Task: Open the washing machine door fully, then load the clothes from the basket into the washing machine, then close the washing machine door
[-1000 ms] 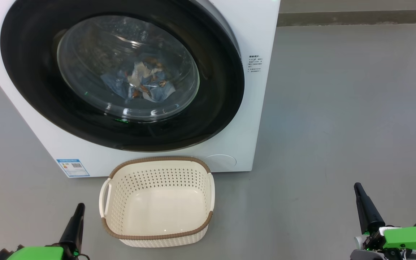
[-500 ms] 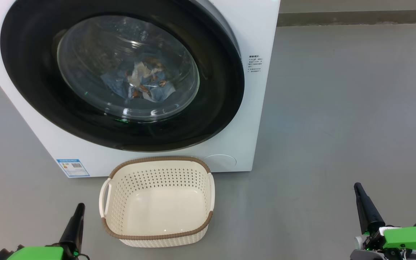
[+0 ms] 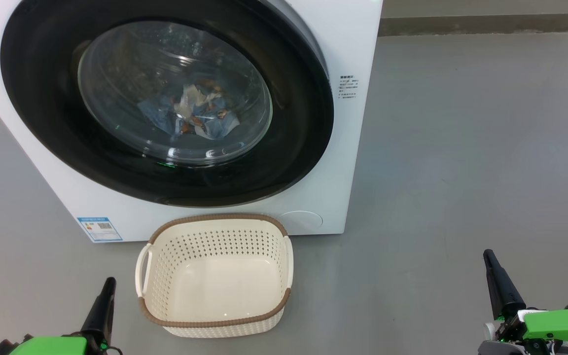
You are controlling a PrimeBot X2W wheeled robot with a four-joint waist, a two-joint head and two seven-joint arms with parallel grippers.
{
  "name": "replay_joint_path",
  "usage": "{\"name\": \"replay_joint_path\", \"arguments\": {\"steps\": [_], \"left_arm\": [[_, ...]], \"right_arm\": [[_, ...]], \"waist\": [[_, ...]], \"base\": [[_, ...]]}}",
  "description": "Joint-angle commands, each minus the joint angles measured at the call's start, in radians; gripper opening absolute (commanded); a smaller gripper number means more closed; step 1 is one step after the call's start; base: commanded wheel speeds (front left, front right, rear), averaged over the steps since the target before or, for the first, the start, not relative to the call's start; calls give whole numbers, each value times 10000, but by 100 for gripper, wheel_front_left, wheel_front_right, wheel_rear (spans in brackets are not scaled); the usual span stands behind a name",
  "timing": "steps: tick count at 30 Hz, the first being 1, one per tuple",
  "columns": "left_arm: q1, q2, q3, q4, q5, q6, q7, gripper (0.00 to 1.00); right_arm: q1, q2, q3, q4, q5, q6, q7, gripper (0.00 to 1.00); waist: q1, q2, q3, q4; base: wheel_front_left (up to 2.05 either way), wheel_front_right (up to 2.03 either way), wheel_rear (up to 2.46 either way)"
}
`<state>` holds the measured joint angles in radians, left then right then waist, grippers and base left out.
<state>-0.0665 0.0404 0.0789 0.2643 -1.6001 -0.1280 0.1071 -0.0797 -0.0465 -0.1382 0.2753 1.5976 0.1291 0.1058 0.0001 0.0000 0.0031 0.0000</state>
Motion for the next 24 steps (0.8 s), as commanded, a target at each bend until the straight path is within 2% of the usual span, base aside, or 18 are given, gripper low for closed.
{"name": "replay_joint_path", "arguments": {"steps": [1, 24], "left_arm": [[-415, 99, 349, -195, -85, -27, 62, 0], [-415, 99, 349, -195, -86, -27, 61, 0]], "right_arm": [[-282, -37, 242, -305, 110, 16, 76, 0], [-282, -37, 243, -305, 110, 16, 75, 0]], "waist": [[-1, 0, 0, 0], [-1, 0, 0, 0]], "base": [[0, 0, 0], [0, 0, 0]]}}
